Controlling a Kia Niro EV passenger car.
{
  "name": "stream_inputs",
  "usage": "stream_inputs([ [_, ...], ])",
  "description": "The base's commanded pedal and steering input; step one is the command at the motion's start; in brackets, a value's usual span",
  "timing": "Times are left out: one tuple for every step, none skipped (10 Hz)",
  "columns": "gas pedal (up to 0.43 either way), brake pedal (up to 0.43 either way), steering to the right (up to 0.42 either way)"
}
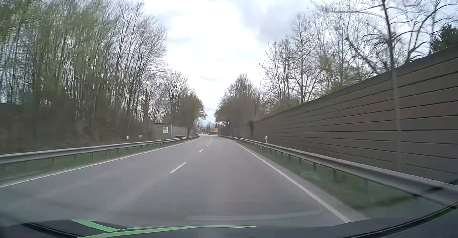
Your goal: Follow the waypoints while adhering to traffic rules and regulations
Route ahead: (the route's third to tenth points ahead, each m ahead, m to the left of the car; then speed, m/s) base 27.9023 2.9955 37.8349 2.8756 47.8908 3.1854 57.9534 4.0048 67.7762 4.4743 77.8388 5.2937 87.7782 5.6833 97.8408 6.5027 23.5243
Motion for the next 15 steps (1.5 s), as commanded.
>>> stream_inputs([
  [0.169, 0.000, -0.004],
  [0.157, 0.000, -0.004],
  [0.150, 0.000, -0.004],
  [0.130, 0.000, -0.004],
  [0.130, 0.000, -0.003],
  [0.110, 0.000, -0.003],
  [0.079, 0.000, -0.003],
  [0.039, 0.000, -0.003],
  [0.000, 0.000, -0.003],
  [0.000, 0.000, -0.003],
  [0.000, 0.000, -0.002],
  [0.000, 0.000, 0.000],
  [0.000, 0.000, 0.000],
  [0.000, 0.000, 0.000],
  [0.000, 0.000, 0.000],
])
